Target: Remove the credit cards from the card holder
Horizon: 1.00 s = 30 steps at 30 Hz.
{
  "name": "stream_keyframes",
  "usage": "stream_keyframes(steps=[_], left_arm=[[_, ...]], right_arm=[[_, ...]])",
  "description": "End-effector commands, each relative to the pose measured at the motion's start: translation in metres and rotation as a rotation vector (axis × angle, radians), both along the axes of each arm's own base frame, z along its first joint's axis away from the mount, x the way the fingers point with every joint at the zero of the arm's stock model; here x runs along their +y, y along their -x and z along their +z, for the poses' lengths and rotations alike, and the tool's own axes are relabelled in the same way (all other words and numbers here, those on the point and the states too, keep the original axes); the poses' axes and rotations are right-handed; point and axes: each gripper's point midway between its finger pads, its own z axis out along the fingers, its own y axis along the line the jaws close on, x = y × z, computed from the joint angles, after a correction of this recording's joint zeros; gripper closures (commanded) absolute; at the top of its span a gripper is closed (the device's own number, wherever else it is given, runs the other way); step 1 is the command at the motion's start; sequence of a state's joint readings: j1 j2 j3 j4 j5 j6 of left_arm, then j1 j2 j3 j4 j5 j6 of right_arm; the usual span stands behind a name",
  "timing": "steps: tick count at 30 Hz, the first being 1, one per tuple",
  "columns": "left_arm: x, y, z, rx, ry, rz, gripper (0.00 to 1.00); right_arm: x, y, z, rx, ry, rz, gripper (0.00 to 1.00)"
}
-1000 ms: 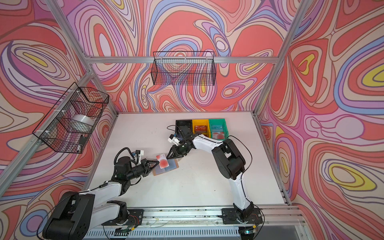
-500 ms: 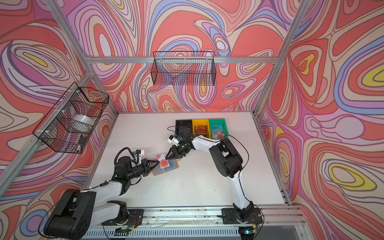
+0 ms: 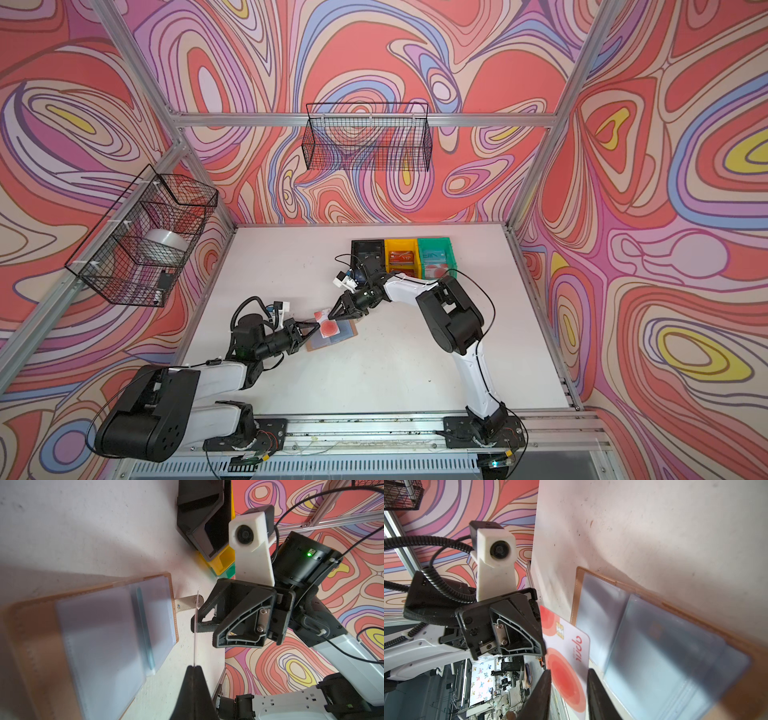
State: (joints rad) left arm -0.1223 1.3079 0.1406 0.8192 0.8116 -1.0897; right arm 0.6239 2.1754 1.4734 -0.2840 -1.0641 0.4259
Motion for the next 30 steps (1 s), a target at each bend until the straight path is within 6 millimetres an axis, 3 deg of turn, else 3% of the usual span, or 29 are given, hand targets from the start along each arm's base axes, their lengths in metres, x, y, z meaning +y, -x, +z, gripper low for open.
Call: stream_keyframes(steps=[1, 11, 19, 24, 30], left_arm=[[-0.0004, -0.0024, 0.0071, -0.039, 0.025, -0.002, 1.00], [-0.0010, -0.0026, 0.0044, -0.029, 0.037, 0.000, 1.00], [0.0004, -0.0029, 0.0036, -0.024, 0.024, 0.007, 1.00], [0.0014, -0.0020, 0.0034, -0.018, 0.010, 0.010, 0.93], [0.0049, 0.0000, 0.0015, -0.004, -0.026, 0.022, 0.85]], right_arm=[[0.0043, 0.0063, 0.0042, 0.018, -0.047, 0.025, 0.70], [0.0076, 0.0071, 0.0061, 0.045, -0.091, 0.028, 0.72], [0.0085, 0.0079, 0.0081, 0.042, -0.095, 0.032, 0.89], [0.0062, 0.0100, 0.0055, 0.044, -0.085, 0.034, 1.00], [0.0033, 0.0119, 0.0080, 0.020, -0.074, 0.029, 1.00]])
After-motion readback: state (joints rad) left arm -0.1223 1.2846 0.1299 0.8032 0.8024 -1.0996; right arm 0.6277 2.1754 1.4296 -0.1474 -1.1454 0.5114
